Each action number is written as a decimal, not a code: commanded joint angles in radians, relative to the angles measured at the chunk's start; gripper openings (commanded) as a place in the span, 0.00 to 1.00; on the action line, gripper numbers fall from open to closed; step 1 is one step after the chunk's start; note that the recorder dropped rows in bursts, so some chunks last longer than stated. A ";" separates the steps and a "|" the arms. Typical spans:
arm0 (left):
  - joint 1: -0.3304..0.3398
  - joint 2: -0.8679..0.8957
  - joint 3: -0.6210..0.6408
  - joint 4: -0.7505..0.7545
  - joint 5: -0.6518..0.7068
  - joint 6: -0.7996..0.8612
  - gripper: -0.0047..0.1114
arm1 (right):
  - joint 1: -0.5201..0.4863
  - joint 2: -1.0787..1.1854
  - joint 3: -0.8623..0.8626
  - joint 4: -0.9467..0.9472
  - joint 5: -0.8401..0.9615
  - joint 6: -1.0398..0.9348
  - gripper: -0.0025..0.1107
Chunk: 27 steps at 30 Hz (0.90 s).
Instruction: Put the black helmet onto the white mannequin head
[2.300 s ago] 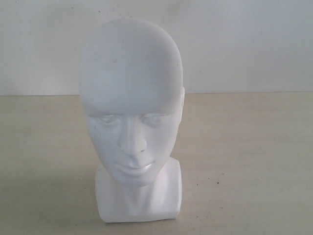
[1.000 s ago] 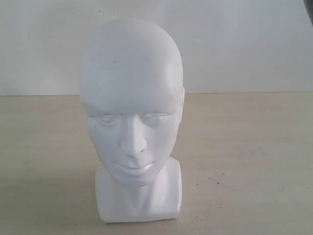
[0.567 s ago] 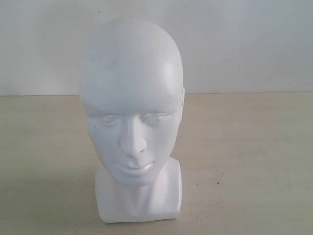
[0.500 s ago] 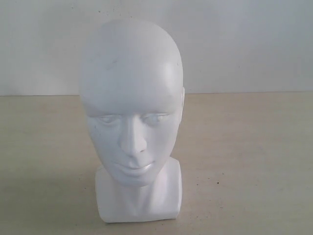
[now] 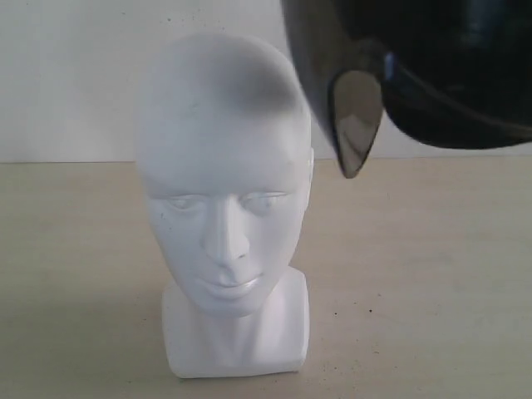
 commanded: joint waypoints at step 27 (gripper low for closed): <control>0.000 -0.003 0.004 0.061 -0.211 0.004 0.08 | 0.214 0.698 -0.615 -0.270 -0.108 0.116 0.02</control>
